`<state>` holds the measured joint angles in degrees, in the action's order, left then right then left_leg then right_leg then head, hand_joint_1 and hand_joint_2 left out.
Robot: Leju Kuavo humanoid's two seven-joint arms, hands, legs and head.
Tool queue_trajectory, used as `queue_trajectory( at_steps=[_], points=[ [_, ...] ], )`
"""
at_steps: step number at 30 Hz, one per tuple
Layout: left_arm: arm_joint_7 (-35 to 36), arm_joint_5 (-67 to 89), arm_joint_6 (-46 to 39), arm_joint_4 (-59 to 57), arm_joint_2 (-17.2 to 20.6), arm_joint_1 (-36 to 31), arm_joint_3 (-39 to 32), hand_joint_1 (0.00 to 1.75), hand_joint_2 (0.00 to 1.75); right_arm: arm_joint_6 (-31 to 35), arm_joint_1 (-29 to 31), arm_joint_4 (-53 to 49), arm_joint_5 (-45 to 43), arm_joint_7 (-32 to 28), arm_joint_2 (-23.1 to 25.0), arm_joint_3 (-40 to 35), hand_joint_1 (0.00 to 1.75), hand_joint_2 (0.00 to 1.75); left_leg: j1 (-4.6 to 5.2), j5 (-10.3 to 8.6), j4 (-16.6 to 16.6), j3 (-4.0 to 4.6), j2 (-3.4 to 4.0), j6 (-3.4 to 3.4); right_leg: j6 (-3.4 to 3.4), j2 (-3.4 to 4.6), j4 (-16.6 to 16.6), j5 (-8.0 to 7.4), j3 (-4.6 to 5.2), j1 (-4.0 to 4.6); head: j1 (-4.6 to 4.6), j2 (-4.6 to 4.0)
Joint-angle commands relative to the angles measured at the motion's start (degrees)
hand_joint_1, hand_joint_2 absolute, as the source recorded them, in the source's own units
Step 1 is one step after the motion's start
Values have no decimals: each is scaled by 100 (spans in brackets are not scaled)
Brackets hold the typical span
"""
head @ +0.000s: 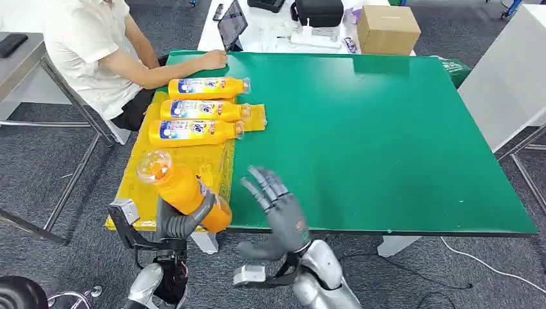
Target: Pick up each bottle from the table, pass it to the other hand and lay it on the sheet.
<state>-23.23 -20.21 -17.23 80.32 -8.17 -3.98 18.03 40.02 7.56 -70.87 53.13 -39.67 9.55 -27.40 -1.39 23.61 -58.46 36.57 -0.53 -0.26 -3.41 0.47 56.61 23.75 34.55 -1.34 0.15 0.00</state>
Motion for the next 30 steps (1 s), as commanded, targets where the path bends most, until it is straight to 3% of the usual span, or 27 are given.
queue_trajectory(
  at_steps=[1, 3, 4, 5, 7, 9, 13, 17, 29, 30],
  points=[
    [-62, 714, -616, -762, 255, -496, -241, 175, 175, -2, -206, -498, -383, -33, 118, 739, 0, 0, 0, 3, 5, -21, 2, 9, 13, -6, -6, 3, -23, 4, -2, 0],
    [-365, 2356, -1861, -1084, 367, -759, -16, 171, 175, -2, -164, -407, -500, -33, 89, 624, 0, 0, 2, 1, 7, -20, -7, 8, 14, -16, -6, 4, -24, 2, 2, 0],
    [-401, 3644, -2277, -1238, 258, -875, -267, 166, 175, -2, -115, -344, -521, -33, 95, 528, 0, 0, 0, 4, 8, -30, -8, 11, 19, -19, -8, 7, -36, 6, 0, 0],
    [-388, 5053, -2277, -1185, -88, -849, -919, 168, 175, -2, -39, -255, -582, -33, 97, 418, 0, 0, 1, 1, 10, -31, -16, 10, 20, -27, -8, 8, -39, 4, 0, 0],
    [-269, 6642, -2277, -1208, -341, -962, -1448, 175, 175, -2, 61, -135, -646, -33, 146, 351, 0, 0, -1, 2, 6, -22, 3, 6, 16, -5, -6, 1, -22, 5, -2, 0],
    [141, 7498, -2277, -1711, -241, -1277, -1384, 175, 175, -2, 131, -27, -775, -33, 147, 283, 0, 0, -1, 0, 2, -14, 1, 8, 13, -6, -4, 0, -17, 5, 2, 0],
    [1063, 7834, -2070, -3599, -56, -2267, -954, 175, 175, -2, 240, 161, -986, -33, 126, 100, 0, 0, 1, -1, 10, -33, 2, 11, 16, -6, -10, 0, -36, 4, -2, 0],
    [1258, 7694, -1718, -4746, -56, -2818, -879, 175, 175, -2, 304, 289, -1052, -33, 155, 14, 0, 0, 0, -10, 14, -34, -20, 8, 22, -30, -10, -1, -39, 6, -2, 0],
    [1427, 7223, -1185, -5284, -99, -3152, -1108, 175, 175, -2, 350, 440, -1257, -33, 160, -128, 0, 0, -1, -10, 4, -16, 0, -2, 25, -4, 0, -10, -18, 4, 0, 0],
    [1450, 7237, -1214, -5352, -90, -3188, -1098, 166, 175, -2, 367, 479, -1247, -33, 164, -142, 0, 0, -2, -8, 3, -23, 4, 0, 29, -2, -1, -9, -24, 6, 0, 0]
  ],
)
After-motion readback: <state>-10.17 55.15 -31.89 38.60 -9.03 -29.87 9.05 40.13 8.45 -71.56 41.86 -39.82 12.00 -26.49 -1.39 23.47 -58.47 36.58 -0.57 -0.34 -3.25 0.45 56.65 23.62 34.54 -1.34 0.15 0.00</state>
